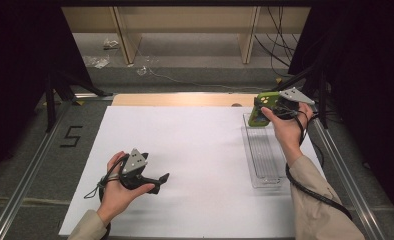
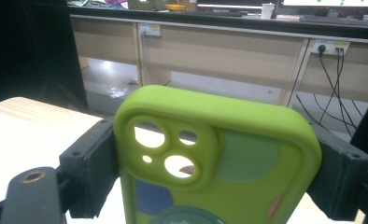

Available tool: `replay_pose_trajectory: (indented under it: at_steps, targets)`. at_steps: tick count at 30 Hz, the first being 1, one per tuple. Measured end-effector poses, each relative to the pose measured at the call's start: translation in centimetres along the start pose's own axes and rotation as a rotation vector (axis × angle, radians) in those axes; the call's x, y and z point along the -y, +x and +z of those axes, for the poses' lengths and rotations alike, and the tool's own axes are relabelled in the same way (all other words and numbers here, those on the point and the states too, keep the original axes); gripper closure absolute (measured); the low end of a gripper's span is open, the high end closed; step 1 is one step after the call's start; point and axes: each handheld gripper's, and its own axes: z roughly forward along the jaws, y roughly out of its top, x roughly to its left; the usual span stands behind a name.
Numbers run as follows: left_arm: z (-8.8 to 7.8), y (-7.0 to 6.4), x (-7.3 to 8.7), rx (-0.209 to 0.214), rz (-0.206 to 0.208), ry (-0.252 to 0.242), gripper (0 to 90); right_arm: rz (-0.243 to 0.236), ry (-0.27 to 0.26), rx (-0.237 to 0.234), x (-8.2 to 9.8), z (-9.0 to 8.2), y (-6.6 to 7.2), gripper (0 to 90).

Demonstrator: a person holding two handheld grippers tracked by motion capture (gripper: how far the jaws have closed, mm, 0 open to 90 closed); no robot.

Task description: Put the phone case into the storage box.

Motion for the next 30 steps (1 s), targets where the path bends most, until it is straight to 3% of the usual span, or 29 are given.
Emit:
replay_pose_trajectory:
  at_steps: [30]
  targets:
    - [-0.02, 0.02, -0.03, -0.003, 0.001, -0.002, 0.0, 0.003, 0.008, 0.001, 0.08, 0.81, -0.08, 16.4]
